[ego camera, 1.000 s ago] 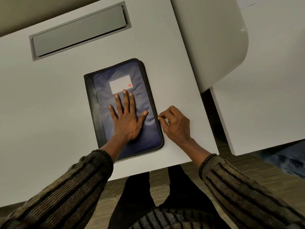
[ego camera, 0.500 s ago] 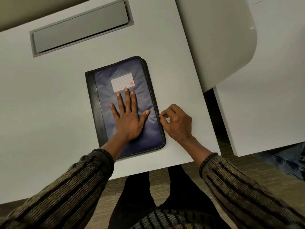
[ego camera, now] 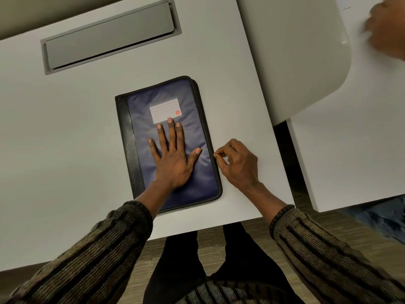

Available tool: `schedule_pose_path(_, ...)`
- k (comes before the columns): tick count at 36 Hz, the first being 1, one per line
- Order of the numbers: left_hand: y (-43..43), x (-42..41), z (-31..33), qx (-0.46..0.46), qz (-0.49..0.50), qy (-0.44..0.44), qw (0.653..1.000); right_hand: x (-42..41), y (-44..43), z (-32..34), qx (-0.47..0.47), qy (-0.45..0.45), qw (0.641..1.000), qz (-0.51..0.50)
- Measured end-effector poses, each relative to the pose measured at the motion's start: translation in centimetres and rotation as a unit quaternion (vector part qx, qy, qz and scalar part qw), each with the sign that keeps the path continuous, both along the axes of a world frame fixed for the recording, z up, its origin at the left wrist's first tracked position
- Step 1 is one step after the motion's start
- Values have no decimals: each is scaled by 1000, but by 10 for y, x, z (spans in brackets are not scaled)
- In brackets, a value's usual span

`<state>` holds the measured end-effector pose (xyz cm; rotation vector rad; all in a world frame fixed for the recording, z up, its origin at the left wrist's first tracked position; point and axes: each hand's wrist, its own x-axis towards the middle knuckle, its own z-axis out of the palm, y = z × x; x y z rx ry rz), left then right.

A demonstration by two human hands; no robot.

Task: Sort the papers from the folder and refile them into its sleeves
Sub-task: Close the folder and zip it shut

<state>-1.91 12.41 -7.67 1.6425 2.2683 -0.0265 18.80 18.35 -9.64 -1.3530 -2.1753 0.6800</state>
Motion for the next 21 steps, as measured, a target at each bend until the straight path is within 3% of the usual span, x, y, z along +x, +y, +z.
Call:
schedule_pose_path(10, 4, -20, 11, 24, 24, 21, 999, 1, 0, 4, -34, 28, 999, 7)
schedule_pose_path(21, 14, -23, 1, 1, -22, 48, 999, 7, -1, 6, -52, 27, 997, 48)
